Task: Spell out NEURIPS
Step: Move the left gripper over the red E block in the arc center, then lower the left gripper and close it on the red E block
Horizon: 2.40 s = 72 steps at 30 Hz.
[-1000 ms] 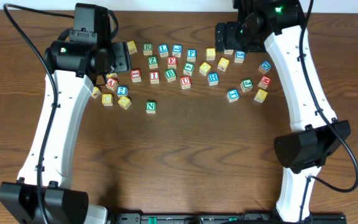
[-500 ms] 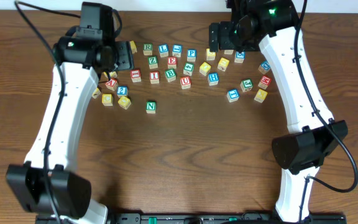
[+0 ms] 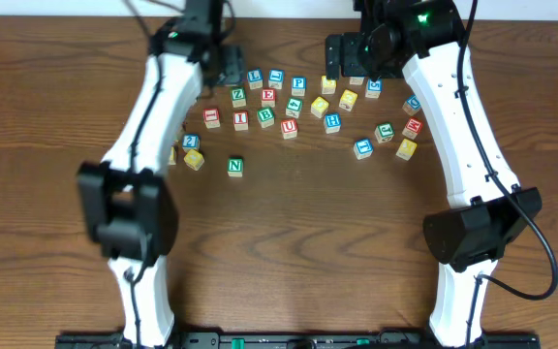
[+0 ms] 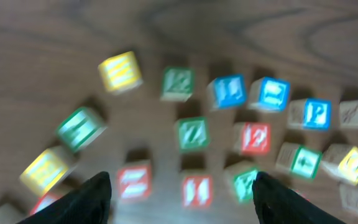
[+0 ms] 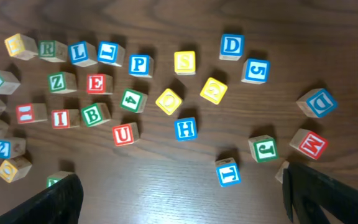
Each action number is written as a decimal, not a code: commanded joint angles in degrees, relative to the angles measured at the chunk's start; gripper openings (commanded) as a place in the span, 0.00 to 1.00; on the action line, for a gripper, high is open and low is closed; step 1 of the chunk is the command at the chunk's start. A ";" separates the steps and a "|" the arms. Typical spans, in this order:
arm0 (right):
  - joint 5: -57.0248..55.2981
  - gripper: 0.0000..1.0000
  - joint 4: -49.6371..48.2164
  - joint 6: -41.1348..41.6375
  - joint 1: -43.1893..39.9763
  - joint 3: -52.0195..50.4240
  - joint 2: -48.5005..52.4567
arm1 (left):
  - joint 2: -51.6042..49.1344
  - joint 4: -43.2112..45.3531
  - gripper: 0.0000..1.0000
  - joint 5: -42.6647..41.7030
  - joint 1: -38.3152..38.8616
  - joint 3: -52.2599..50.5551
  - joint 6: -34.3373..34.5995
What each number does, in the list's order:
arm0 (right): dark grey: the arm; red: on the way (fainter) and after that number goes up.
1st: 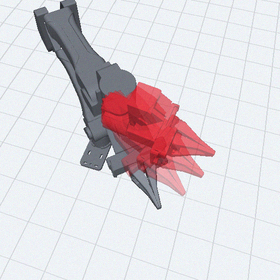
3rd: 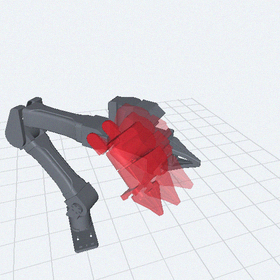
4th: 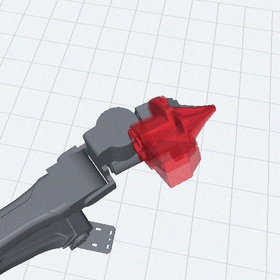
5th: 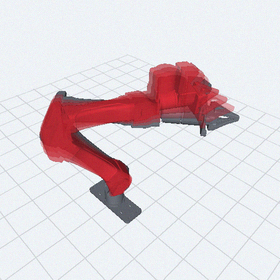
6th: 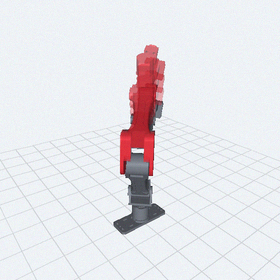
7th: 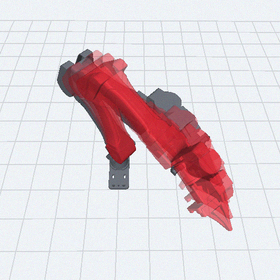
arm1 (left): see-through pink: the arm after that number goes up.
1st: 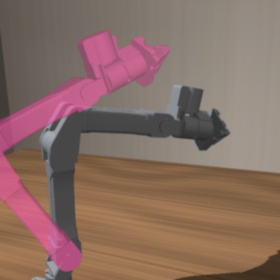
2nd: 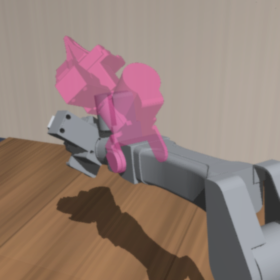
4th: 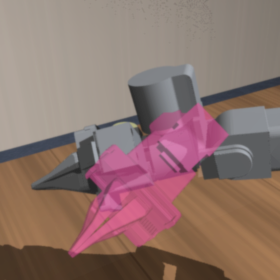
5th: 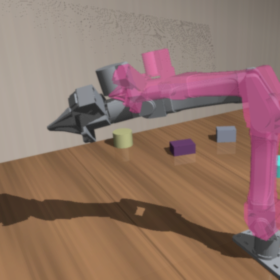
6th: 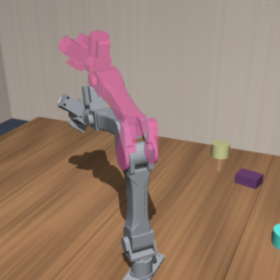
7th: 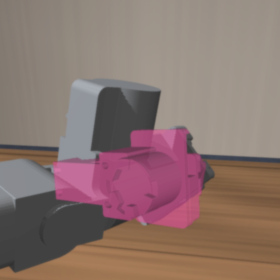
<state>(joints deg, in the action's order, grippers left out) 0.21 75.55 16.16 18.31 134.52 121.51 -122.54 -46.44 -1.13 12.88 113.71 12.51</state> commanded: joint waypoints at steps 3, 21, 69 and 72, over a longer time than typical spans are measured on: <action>-2.97 0.99 1.01 0.55 -2.80 -0.07 0.39 | -9.25 -0.11 0.72 3.08 4.42 11.45 1.42; -3.30 0.99 1.86 0.55 -5.51 -0.07 0.39 | -18.73 2.69 0.65 6.75 7.67 12.41 7.76; -3.30 0.99 1.86 0.55 -5.46 -0.07 0.39 | -22.38 3.52 0.46 4.68 8.57 9.84 7.69; -3.30 0.99 1.86 0.55 -5.46 -0.07 0.39 | -22.21 3.52 0.39 4.68 8.57 9.90 7.56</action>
<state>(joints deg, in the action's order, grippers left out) -2.42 77.30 16.16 12.60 134.50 121.49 -144.57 -42.98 3.36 21.30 123.94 19.88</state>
